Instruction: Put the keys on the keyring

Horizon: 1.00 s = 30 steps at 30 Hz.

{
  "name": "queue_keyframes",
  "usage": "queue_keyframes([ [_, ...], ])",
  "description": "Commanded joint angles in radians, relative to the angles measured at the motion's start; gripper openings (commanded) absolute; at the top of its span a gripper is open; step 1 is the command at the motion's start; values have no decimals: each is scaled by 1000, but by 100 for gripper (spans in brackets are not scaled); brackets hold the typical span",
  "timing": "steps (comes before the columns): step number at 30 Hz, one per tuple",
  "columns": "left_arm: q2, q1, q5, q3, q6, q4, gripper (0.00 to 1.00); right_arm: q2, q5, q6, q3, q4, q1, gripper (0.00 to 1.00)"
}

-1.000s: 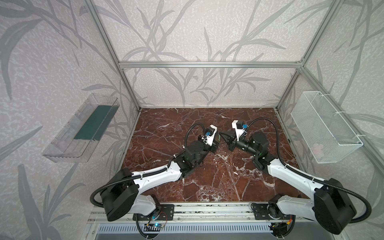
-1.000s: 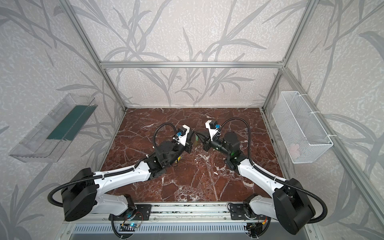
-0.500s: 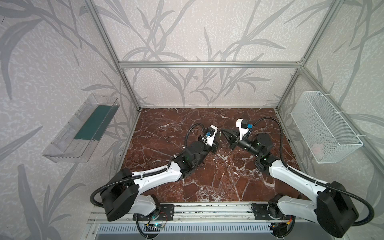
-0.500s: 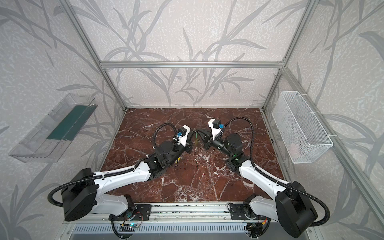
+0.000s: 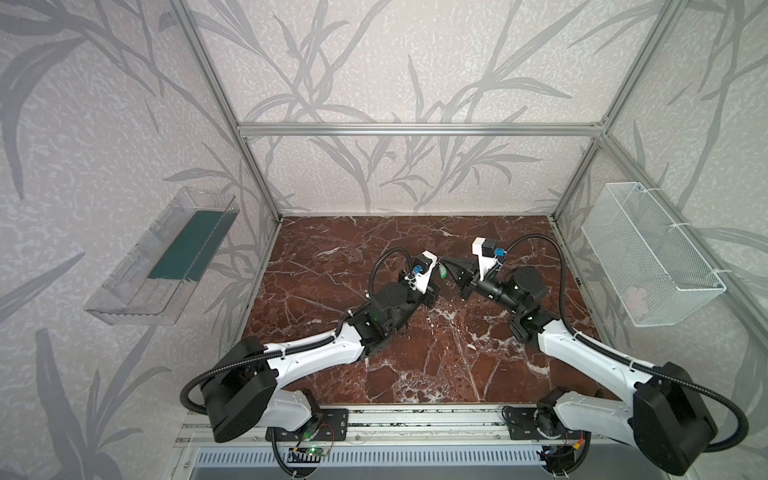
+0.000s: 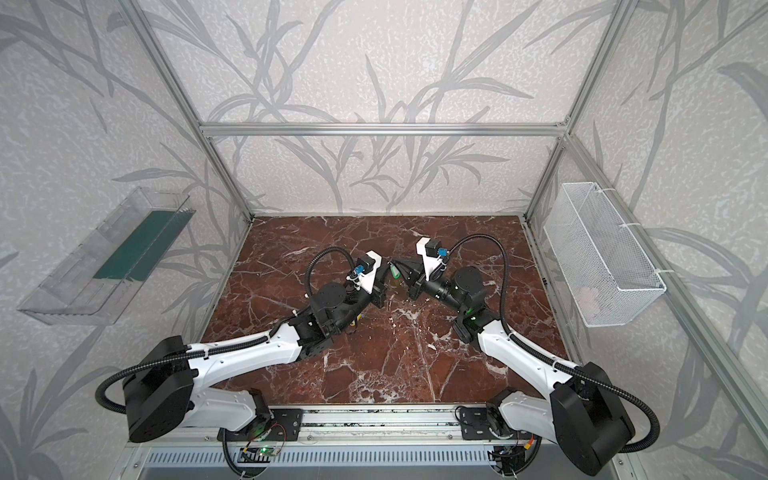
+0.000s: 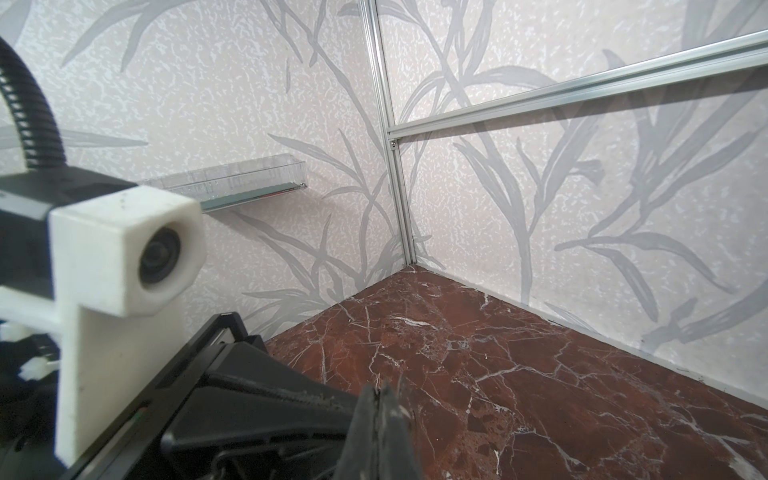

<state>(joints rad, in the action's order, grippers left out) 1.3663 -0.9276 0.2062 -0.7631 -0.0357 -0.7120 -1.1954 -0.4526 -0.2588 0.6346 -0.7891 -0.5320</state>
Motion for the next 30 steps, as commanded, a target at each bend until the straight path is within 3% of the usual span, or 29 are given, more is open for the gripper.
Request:
queue_keyframes([
  [1,-14,-10,-29,1,-17,-58,0,7,9,2,12,-21,1,0],
  [18,-21,-19,-62,17,-32,-86,0,16,29,15,19,22,6,0],
  [30,-15,-20,18,0,-30,-65,0,50,31,17,0,36,6,0],
])
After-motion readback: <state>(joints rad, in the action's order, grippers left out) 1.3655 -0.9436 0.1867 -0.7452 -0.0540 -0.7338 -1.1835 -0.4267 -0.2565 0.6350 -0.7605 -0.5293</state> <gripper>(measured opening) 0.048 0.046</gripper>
